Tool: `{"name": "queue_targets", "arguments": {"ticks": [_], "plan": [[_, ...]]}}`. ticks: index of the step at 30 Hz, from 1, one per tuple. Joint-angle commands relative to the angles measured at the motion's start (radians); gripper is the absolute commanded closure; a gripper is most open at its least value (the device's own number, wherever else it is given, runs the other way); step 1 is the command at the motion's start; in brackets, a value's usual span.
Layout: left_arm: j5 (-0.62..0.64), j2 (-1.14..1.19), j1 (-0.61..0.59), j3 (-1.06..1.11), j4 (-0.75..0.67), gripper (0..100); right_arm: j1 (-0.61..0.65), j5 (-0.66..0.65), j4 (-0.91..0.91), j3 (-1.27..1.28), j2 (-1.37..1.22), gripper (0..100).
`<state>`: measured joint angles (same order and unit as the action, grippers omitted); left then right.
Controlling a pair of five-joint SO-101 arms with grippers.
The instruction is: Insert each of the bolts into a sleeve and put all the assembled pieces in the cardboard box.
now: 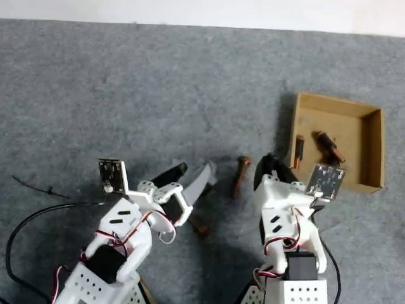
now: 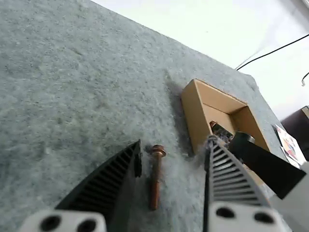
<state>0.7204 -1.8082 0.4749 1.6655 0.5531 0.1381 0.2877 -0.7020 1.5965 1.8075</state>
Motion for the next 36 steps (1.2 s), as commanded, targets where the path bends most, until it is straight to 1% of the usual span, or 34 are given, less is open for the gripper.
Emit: {"name": "queue_targets", "arguments": {"ticks": [1, 5, 7, 10, 12, 14, 17, 22, 27, 31, 36], "plan": [[-0.011, -0.004, 0.019, -0.056, -0.005, 80, -0.012, -0.011, -0.001, -0.024, 0.03, 99.4], [-0.037, -0.002, 0.068, -0.048, -0.005, 80, -0.018, -0.008, -0.002, -0.024, 0.031, 99.4], [-0.038, 0.022, 0.074, -0.048, -0.015, 80, -0.058, -0.005, -0.002, -0.025, 0.031, 99.4], [-0.04, 0.137, 0.076, -0.056, -0.123, 80, -0.131, 0.012, -0.002, -0.028, 0.031, 99.4], [-0.04, 0.266, 0.079, -0.097, -0.193, 80, -0.18, 0.061, -0.002, -0.028, 0.031, 99.4], [-0.04, 0.437, 0.079, -0.185, -0.232, 80, -0.22, 0.087, -0.002, -0.03, 0.031, 99.4], [-0.038, 0.739, 0.082, -0.369, -0.241, 80, -0.255, 0.091, -0.002, -0.03, 0.031, 99.4], [-0.038, 1.267, 0.143, -0.69, -0.241, 79, -0.315, 0.094, -0.001, -0.025, 0.031, 99.4], [-0.038, 1.675, 0.209, -0.918, -0.241, 79, -0.337, 0.091, 0.002, -0.022, 0.031, 99.4], [-0.038, 1.876, 0.219, -1.021, -0.241, 79, -0.337, 0.087, 0.004, -0.022, 0.031, 99.4], [-0.038, 1.98, 0.193, -1.067, -0.239, 79, -0.332, 0.087, 0.004, -0.022, 0.031, 99.4]]}}
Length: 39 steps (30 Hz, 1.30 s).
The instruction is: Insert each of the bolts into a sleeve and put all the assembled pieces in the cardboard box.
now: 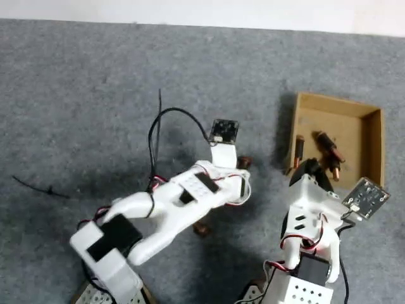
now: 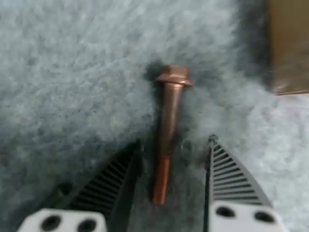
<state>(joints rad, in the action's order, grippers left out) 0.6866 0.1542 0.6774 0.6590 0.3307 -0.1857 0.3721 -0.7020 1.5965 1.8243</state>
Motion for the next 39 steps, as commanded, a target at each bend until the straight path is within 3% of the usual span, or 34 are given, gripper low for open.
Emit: {"name": "queue_targets", "arguments": {"ticks": [1, 9, 15, 23, 27, 29, 33, 39], "plan": [[-0.003, 0.021, -0.01, -0.062, -0.017, 79, -0.008, 0.003, 0.004, -0.022, 0.015, 99.4], [-0.008, 0.041, -0.027, -0.124, -0.018, 79, -0.007, 0.003, 0.004, -0.022, 0.015, 99.4], [-0.048, 0.197, -0.05, -0.248, -0.014, 80, -0.007, 0.003, 0.004, -0.022, 0.015, 99.4], [-0.049, 0.211, -0.056, -0.248, -0.012, 80, -0.007, 0.003, 0.004, -0.021, 0.015, 99.4], [-0.044, 0.211, -0.076, -0.255, 0.055, 80, -0.007, 0.002, 0.004, -0.021, 0.015, 99.4], [-0.043, 0.211, -0.084, -0.282, 0.124, 83, -0.007, 0.002, 0.004, -0.021, 0.015, 99.4], [-0.048, 0.216, -0.09, -0.346, 0.255, 100, -0.007, 0.002, 0.004, -0.019, 0.015, 99.4], [-0.049, 0.209, -0.09, -0.354, 0.287, 99, -0.007, 0.002, 0.004, -0.019, 0.015, 99.4]]}}
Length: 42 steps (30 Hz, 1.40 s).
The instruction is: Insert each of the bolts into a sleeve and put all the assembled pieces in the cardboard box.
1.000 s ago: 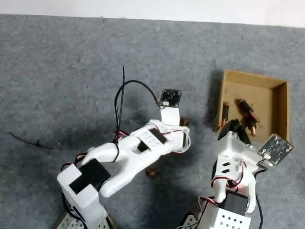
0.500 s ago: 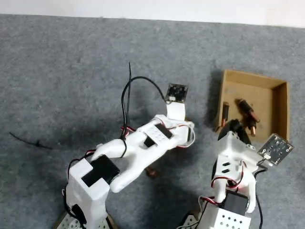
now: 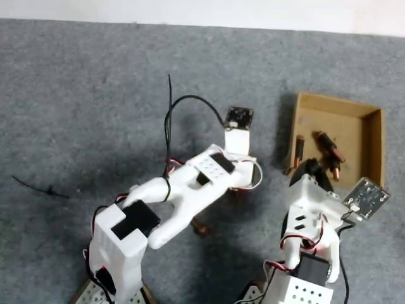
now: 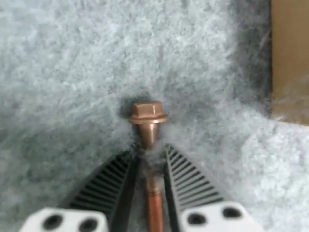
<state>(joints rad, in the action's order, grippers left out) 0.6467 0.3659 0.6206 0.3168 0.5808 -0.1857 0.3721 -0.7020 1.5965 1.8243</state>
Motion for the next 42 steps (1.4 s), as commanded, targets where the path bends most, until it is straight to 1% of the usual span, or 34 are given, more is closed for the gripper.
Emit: {"name": "queue_targets", "arguments": {"ticks": [1, 5, 8, 9, 11, 14, 20, 22, 24, 26, 28, 33, 36, 39, 42], "plan": [[-0.011, -0.005, -0.033, -0.012, 0.037, 100, -0.007, 0.002, 0.004, -0.019, 0.015, 99.4], [-0.011, -0.097, -0.058, 0.038, 0.034, 100, 0.001, 0.002, 0.004, -0.019, 0.015, 99.4], [-0.008, -0.232, -0.081, 0.117, 0.034, 100, 0.061, -0.002, 0.004, -0.013, 0.015, 99.4], [-0.008, -0.285, -0.088, 0.157, 0.032, 100, 0.085, -0.021, 0.004, -0.002, 0.015, 99.4], [-0.005, -0.404, -0.107, 0.239, 0.003, 100, 0.143, -0.101, 0.004, 0.019, 0.015, 99.4], [-0.005, -0.601, -0.136, 0.407, -0.112, 100, 0.229, -0.172, 0.004, 0.024, 0.015, 99.4], [-0.011, -1.012, -0.165, 0.765, -0.391, 100, 0.36, -0.176, 0.008, 0.025, 0.015, 99.4], [-0.011, -1.144, -0.165, 0.869, -0.456, 100, 0.406, -0.178, 0.039, 0.048, 0.015, 99.4], [-0.011, -1.27, -0.165, 0.958, -0.502, 100, 0.46, -0.235, 0.099, 0.094, 0.015, 99.4], [-0.008, -1.388, -0.18, 1.033, -0.526, 100, 0.519, -0.322, 0.17, 0.154, 0.015, 99.4], [-0.005, -1.5, -0.211, 1.09, -0.535, 100, 0.572, -0.381, 0.209, 0.203, 0.013, 99.4], [-0.002, -1.735, -0.308, 1.191, -0.535, 100, 0.653, -0.393, 0.228, 0.223, 0.015, 99.4], [0.072, -1.844, -0.331, 1.254, -0.535, 100, 0.71, -0.405, 0.225, 0.223, 0.015, 99.4], [0.16, -1.943, -0.352, 1.293, -0.532, 100, 0.786, -0.531, 0.22, 0.223, 0.015, 99.4], [0.195, -2.034, -0.355, 1.322, -0.531, 100, 0.819, -0.566, 0.22, 0.223, 0.015, 99.4]]}}
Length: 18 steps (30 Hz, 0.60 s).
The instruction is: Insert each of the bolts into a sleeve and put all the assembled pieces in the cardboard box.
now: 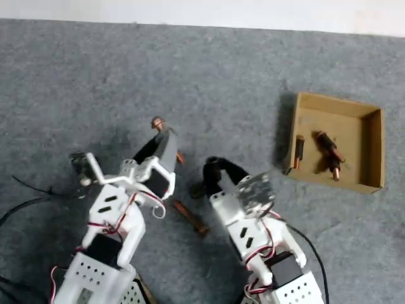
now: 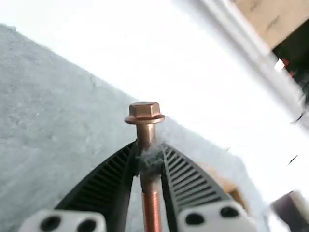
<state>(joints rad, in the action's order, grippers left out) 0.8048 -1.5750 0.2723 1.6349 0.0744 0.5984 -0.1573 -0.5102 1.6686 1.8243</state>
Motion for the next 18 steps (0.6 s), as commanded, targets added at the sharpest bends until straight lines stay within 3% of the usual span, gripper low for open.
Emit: {"name": "queue_targets", "arguments": {"ticks": [1, 4, 10, 18], "plan": [[0.037, -0.12, -0.005, 0.018, -0.025, 100, 0.036, -0.038, 0.028, 0.151, 0.015, 99.4], [0.037, -0.191, -0.004, 0.048, -0.025, 100, 0.036, -0.048, 0.028, 0.151, 0.015, 99.4], [0.049, -0.248, 0.012, 0.061, -0.023, 100, 0.107, -0.224, 0.031, 0.151, 0.015, 99.4], [0.06, -0.248, 0.085, 0.054, 0.068, 100, 0.099, -0.229, 0.054, 0.151, 0.015, 99.4]]}}
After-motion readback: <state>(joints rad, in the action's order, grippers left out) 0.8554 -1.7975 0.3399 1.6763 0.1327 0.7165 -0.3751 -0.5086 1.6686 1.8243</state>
